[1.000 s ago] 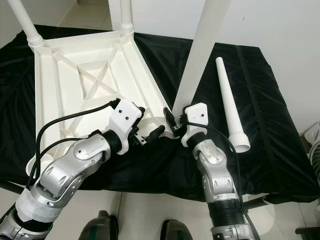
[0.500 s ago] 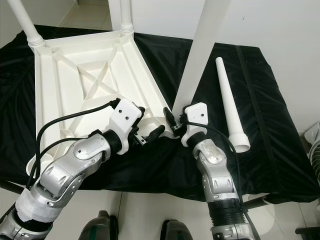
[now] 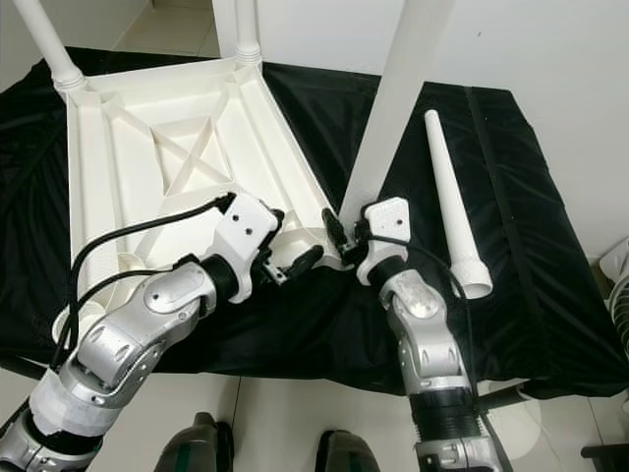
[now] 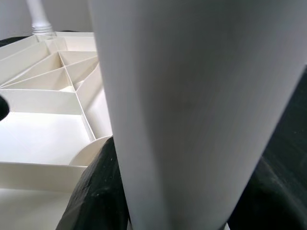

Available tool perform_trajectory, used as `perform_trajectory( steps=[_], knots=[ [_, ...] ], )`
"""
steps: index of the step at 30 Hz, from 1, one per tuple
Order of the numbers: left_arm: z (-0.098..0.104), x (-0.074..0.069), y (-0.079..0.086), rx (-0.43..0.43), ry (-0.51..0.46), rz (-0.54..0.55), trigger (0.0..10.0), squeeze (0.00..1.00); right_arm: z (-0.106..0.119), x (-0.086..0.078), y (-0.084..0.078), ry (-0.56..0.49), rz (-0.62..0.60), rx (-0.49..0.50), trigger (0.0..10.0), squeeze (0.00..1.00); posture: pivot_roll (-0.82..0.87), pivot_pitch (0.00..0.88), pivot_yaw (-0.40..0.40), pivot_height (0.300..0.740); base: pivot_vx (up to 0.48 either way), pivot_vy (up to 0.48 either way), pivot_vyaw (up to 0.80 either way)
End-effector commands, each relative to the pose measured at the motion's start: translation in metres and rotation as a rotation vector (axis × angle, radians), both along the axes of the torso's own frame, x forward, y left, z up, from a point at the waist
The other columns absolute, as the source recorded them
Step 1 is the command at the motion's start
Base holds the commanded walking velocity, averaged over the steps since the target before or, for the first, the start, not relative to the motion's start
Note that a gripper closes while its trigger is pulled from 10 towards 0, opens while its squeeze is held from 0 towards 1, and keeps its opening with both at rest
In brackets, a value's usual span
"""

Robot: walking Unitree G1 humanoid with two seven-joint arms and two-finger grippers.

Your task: Building children table

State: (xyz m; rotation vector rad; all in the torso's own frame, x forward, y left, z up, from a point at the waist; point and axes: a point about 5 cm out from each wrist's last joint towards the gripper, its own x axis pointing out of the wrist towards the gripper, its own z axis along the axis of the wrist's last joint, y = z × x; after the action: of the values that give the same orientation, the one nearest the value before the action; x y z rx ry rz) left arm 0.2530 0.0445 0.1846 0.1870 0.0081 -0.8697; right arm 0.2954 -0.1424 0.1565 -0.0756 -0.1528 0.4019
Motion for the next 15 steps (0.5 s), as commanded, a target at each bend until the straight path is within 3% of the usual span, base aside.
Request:
perform_trajectory(
  steps=[1, 8, 15],
  knots=[
    [0.001, -0.003, -0.001, 0.011, 0.009, -0.063, 10.0, 0.00, -0.001, 0.002, -0.006, 0.028, -0.041, 0.040, 10.0, 0.00, 0.08, 0.105, -0.003, 0.740, 0.000, 0.000, 0.00],
    [0.001, -0.001, 0.000, 0.012, 0.009, -0.055, 10.0, 0.00, 0.031, 0.006, -0.007, -0.068, -0.043, 0.120, 10.0, 0.00, 0.07, 0.100, -0.007, 0.740, 0.000, 0.000, 0.00],
    [0.001, 0.000, 0.001, 0.013, 0.006, -0.049, 10.0, 0.00, 0.044, 0.006, -0.008, -0.103, -0.036, 0.182, 10.0, 0.00, 0.07, 0.097, -0.009, 0.740, 0.000, 0.000, 0.00]
  ],
)
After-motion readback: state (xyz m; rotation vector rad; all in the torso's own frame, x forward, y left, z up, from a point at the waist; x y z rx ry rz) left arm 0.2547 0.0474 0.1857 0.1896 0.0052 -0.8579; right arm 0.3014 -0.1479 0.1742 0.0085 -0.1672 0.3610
